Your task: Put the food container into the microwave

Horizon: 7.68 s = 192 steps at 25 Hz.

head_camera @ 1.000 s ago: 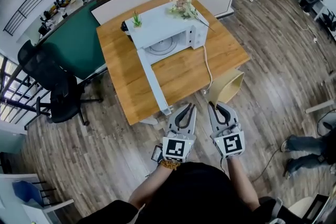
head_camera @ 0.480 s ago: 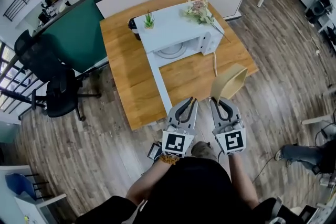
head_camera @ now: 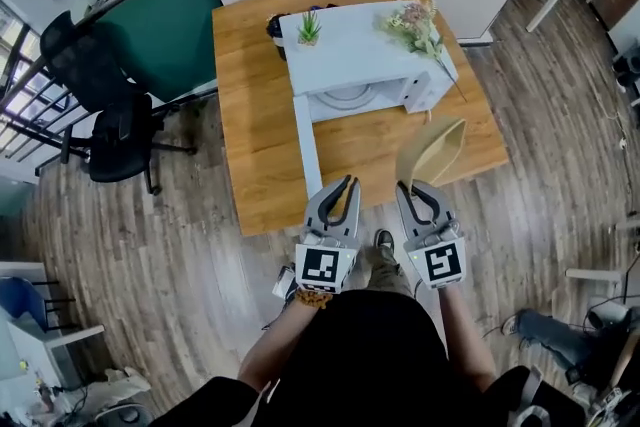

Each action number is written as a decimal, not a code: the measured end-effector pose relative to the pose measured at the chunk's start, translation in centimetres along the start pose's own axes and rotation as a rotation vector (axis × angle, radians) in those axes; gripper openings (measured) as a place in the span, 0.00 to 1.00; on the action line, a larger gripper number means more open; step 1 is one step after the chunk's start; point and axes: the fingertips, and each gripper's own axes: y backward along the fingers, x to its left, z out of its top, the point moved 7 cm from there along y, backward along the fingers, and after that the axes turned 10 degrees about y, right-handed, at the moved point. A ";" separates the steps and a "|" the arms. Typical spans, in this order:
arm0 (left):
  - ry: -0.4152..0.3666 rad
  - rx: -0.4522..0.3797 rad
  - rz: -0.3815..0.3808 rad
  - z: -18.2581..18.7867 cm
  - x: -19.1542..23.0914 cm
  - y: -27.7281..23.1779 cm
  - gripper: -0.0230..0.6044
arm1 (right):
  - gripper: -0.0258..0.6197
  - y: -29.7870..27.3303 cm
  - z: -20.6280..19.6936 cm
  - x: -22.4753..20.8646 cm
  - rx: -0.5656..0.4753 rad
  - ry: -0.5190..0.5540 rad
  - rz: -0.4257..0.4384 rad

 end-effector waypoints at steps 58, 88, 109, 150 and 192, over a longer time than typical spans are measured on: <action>-0.040 -0.102 0.750 -5.1 -5.6 -8.2 0.12 | 0.09 -8.9 -11.4 -7.6 -0.310 0.622 0.876; -0.102 -0.122 0.844 -6.5 -8.5 -12.5 0.12 | 0.09 -14.1 -18.2 -4.8 -0.137 0.690 1.048; -0.118 -0.128 0.820 -6.1 -7.8 -12.2 0.12 | 0.09 -17.4 -17.5 -1.7 -0.084 0.678 1.007; -0.146 -0.124 0.896 -5.5 -6.0 -11.9 0.11 | 0.09 -27.5 -19.0 -0.4 0.062 0.597 0.893; -0.137 -0.067 0.868 -6.7 -4.4 -12.7 0.11 | 0.10 -37.8 -22.0 -2.4 0.188 0.458 0.572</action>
